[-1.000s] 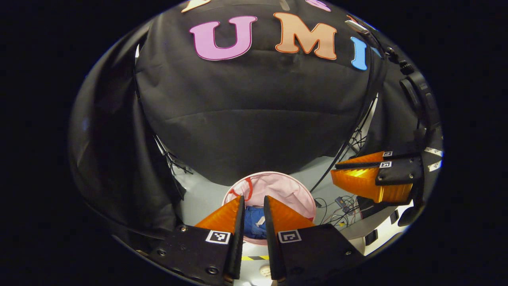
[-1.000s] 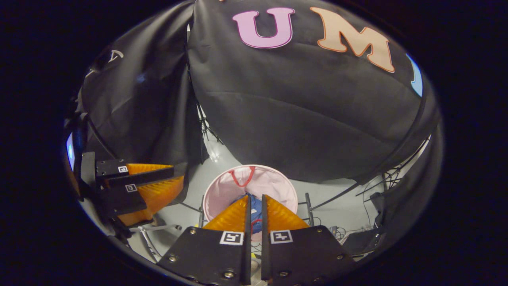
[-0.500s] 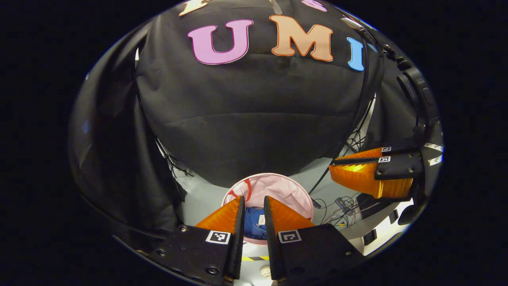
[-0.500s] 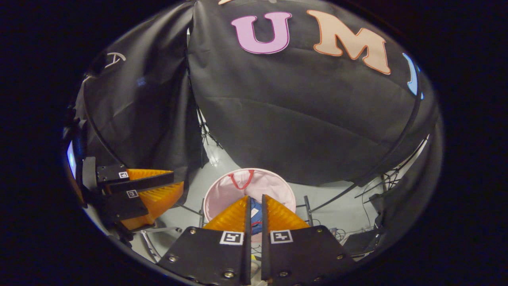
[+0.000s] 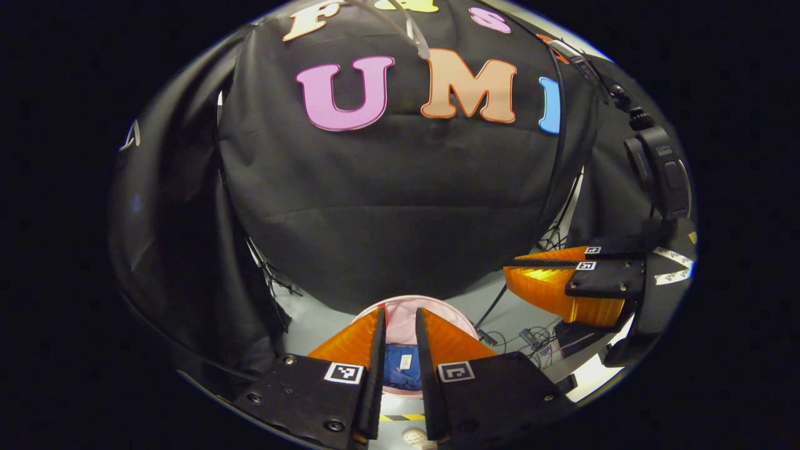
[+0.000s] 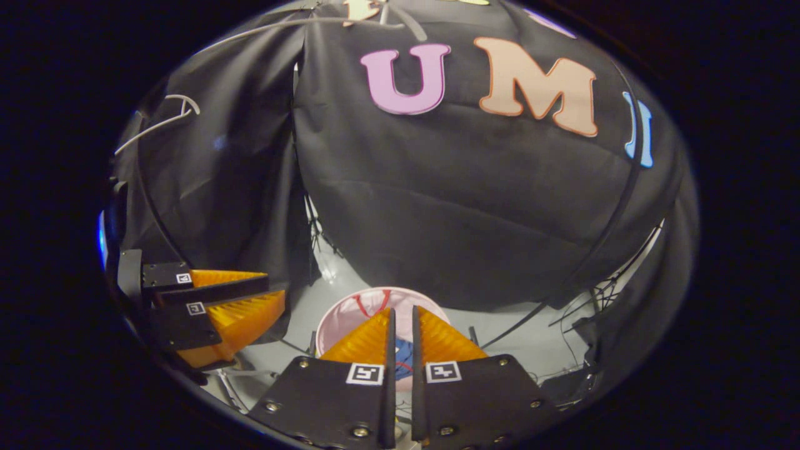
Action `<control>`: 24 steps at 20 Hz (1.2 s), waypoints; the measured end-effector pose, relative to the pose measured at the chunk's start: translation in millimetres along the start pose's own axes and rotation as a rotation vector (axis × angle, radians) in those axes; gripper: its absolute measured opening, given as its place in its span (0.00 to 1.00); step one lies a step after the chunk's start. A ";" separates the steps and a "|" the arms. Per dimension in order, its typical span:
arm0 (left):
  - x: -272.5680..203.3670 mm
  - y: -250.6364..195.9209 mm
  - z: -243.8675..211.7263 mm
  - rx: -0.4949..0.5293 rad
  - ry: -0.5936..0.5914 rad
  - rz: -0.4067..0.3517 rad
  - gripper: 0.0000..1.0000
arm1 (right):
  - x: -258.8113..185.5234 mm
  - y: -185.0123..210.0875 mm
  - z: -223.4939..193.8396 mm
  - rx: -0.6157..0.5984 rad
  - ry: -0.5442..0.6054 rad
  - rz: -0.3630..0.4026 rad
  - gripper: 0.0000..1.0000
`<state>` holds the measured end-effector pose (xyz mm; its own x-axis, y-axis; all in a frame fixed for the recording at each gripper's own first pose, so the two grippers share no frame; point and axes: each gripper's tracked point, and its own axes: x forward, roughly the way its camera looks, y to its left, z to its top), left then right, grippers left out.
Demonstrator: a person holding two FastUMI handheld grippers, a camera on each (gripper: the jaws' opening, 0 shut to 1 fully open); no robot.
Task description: Grasp the clothes on the hanger with both hands and then place them into the laundry hamper below.
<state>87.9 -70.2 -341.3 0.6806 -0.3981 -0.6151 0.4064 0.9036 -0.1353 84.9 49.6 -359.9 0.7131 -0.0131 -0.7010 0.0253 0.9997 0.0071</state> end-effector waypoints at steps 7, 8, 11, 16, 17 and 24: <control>-36.4 -31.2 99.6 -0.004 -0.217 -0.041 0.29 | -58.9 -31.7 98.1 -0.015 -0.284 -0.097 0.10; -43.6 -37.1 114.9 -0.003 -0.245 -0.049 0.29 | -69.0 -35.1 113.5 -0.005 -0.322 -0.108 0.10; -67.0 -47.0 160.1 0.004 -0.349 -0.057 0.29 | -105.3 -45.4 153.1 0.008 -0.427 -0.135 0.10; -114.6 -53.7 223.4 0.022 -0.528 -0.050 0.29 | -175.5 -57.4 206.4 0.009 -0.603 -0.168 0.10; -125.7 -53.5 235.8 0.023 -0.565 -0.045 0.29 | -189.8 -60.7 213.5 0.021 -0.631 -0.170 0.10; -190.0 -60.2 287.1 0.039 -0.716 -0.019 0.28 | -244.6 -83.8 232.4 0.150 -0.742 -0.179 0.10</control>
<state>109.2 -94.2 6.7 0.9006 -0.4319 0.0493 0.4347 0.8944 -0.1054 71.2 -36.2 -23.3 0.9703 -0.2384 -0.0400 0.2408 0.9679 0.0720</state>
